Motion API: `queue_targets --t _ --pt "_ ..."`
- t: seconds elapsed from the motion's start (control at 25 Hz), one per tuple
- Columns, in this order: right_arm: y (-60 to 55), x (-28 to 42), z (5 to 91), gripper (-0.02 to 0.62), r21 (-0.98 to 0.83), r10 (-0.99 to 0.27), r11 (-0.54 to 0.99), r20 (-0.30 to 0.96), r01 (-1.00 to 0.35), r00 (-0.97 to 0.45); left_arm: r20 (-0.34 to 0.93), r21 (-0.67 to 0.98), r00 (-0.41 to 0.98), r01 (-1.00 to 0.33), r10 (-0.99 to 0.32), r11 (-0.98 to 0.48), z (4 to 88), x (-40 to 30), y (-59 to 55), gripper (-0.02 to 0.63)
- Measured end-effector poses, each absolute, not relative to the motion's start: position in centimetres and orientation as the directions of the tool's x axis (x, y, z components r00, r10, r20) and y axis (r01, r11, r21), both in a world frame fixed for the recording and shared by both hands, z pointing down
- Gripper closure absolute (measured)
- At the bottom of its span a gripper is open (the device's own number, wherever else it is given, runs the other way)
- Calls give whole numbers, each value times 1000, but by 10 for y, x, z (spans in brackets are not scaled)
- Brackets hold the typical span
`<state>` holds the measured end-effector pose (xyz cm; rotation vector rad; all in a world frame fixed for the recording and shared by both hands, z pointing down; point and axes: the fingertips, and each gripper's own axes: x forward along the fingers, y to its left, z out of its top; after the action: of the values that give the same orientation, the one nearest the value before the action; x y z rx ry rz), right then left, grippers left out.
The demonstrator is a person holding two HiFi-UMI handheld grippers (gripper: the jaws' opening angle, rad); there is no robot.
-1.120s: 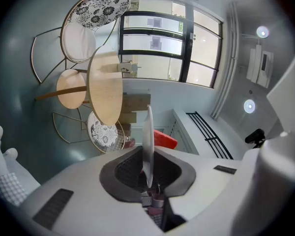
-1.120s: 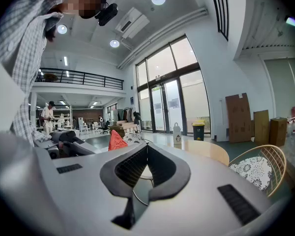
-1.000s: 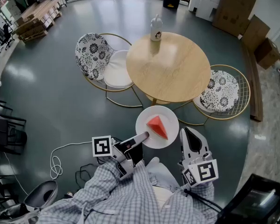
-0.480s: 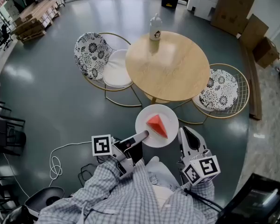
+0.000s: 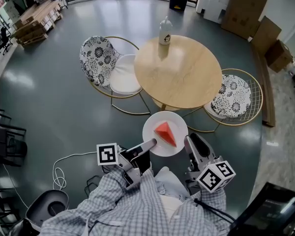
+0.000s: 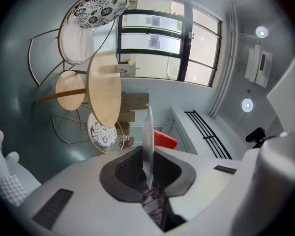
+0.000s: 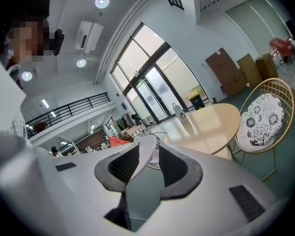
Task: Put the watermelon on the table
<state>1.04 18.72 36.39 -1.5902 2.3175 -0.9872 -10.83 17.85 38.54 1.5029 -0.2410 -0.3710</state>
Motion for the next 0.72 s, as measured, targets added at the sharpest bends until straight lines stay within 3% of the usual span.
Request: queue_targets --t 0.2,0.72 --pt "184 -7 369 489 -672 -880 180 217 -719 -423 -84 995 924 100 -373 24 385 -120 173 566" --pt "185 -24 381 491 -614 -886 160 256 -773 -386 -75 996 947 87 -312 25 391 -130 167 566"
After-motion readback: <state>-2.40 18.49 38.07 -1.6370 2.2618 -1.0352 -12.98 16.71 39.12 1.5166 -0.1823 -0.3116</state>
